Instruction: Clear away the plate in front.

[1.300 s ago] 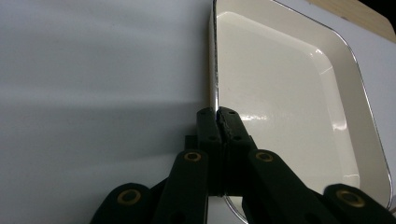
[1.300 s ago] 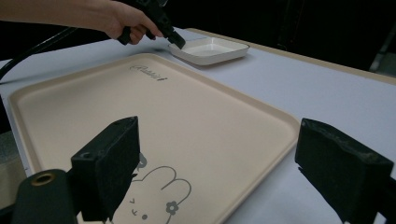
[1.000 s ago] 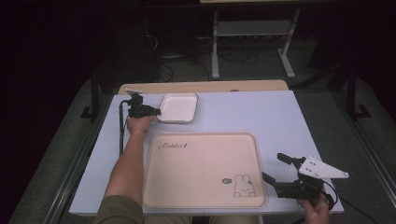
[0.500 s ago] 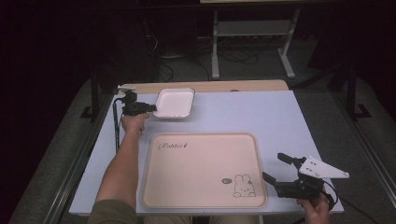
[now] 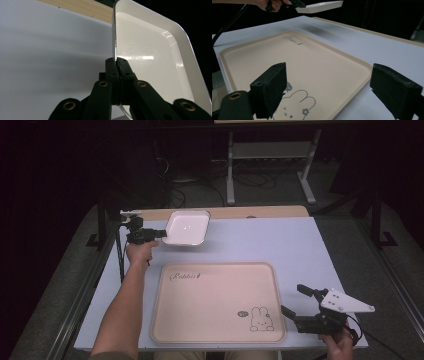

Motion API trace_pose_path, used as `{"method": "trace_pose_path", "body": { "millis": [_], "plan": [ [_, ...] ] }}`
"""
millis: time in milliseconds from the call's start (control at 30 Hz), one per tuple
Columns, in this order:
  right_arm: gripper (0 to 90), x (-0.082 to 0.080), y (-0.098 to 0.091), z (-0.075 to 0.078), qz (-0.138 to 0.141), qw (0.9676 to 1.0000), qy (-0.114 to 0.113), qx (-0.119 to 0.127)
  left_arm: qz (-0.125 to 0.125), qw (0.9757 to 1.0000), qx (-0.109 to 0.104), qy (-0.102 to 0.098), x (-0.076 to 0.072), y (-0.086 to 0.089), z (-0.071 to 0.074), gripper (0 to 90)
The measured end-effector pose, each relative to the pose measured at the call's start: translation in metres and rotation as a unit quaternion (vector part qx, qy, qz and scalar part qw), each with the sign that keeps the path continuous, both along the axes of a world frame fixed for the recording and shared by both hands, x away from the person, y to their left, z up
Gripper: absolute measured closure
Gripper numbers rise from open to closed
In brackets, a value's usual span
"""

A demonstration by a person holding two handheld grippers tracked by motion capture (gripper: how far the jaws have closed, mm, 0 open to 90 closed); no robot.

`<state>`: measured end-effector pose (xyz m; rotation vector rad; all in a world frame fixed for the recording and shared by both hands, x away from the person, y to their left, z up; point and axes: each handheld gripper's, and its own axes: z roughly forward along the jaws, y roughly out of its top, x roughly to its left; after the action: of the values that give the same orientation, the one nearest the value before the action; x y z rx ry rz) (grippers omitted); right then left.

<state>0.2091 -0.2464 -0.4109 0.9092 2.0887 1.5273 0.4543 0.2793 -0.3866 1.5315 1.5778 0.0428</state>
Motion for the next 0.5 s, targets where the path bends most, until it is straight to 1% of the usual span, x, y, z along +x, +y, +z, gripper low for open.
{"method": "trace_pose_path", "body": {
  "millis": [200,267,333,433,500],
  "plan": [
    [13.1,-0.002,-0.001,0.001,0.001,1.0000,-0.001,0.002,-0.001,0.9999,-0.004,-0.013,-0.014,0.005,0.007,89.1],
    [13.1,-0.002,-0.001,0.001,-0.001,1.0000,-0.001,0.004,0.002,0.9998,-0.008,-0.015,-0.019,0.007,0.009,89.1],
    [13.1,-0.002,-0.002,0.001,-0.001,1.0000,-0.002,0.005,0.002,0.9998,-0.008,-0.020,-0.024,0.008,0.012,89.1],
    [13.1,-0.002,-0.002,0.001,-0.002,1.0000,-0.001,0.009,0.001,0.9995,-0.017,-0.025,-0.032,0.010,0.015,89.0],
    [13.1,-0.003,-0.003,0.001,-0.001,0.9999,-0.002,0.010,0.002,0.9996,-0.014,-0.026,-0.037,0.011,0.016,89.0]
  ]
}}
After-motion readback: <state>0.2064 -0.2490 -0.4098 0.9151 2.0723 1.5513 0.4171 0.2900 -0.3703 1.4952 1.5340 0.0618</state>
